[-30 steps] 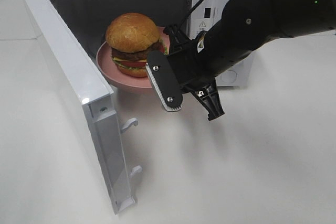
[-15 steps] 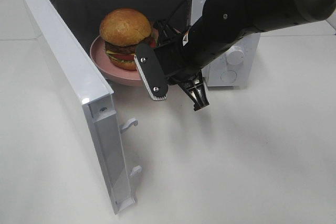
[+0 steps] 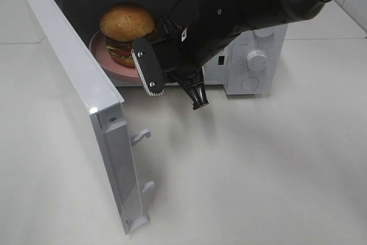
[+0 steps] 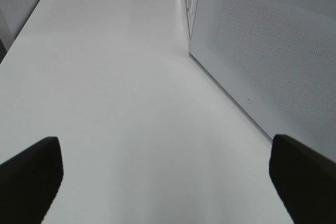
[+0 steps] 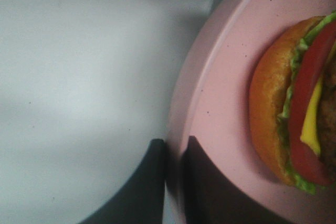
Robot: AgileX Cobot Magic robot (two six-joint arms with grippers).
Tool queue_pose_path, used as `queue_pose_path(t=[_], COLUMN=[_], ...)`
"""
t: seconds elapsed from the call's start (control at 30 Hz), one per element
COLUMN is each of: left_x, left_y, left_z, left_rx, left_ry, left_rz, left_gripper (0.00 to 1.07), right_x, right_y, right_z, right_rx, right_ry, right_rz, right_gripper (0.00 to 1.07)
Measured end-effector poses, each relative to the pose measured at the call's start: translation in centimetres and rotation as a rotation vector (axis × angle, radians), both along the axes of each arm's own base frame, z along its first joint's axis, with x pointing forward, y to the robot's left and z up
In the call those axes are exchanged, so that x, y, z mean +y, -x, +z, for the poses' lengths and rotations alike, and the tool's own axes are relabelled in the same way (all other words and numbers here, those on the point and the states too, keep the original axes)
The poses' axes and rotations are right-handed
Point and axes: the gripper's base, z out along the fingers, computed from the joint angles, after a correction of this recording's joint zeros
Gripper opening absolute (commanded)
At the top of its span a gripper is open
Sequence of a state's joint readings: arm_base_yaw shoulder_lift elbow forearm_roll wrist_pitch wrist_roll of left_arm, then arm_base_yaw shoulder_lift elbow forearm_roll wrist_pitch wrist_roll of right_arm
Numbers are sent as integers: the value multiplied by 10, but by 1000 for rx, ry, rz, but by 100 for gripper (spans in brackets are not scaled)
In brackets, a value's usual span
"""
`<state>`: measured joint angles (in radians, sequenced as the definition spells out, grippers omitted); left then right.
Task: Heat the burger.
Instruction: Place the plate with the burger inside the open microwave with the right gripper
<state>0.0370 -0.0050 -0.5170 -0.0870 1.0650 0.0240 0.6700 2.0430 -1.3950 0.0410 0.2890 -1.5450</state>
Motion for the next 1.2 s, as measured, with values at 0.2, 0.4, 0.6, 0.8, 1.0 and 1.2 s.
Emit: queue_pose_path(t=[0.2, 0.4, 0.6, 0.8, 1.0, 1.2], left_x=[0, 0, 0, 0, 0, 0], left_y=[0, 0, 0, 0, 0, 0], left_z=[0, 0, 0, 0, 0, 0], left_rx=[0, 0, 0, 0, 0, 0], left_ry=[0, 0, 0, 0, 0, 0], left_rz=[0, 0, 0, 0, 0, 0], left_gripper=[100, 100, 100, 100, 100, 100], right_x=[6, 10, 13, 13, 15, 20], right_y=[-12, -31, -41, -48, -56, -63], right_z=[-3, -2, -3, -10, -17, -15], right_rx=[10, 12, 11, 31, 43, 27], right_ry=[-11, -35, -40, -32, -28, -53], right_rz=[-26, -70, -79, -97, -109, -121], right_gripper=[0, 0, 0, 0, 0, 0])
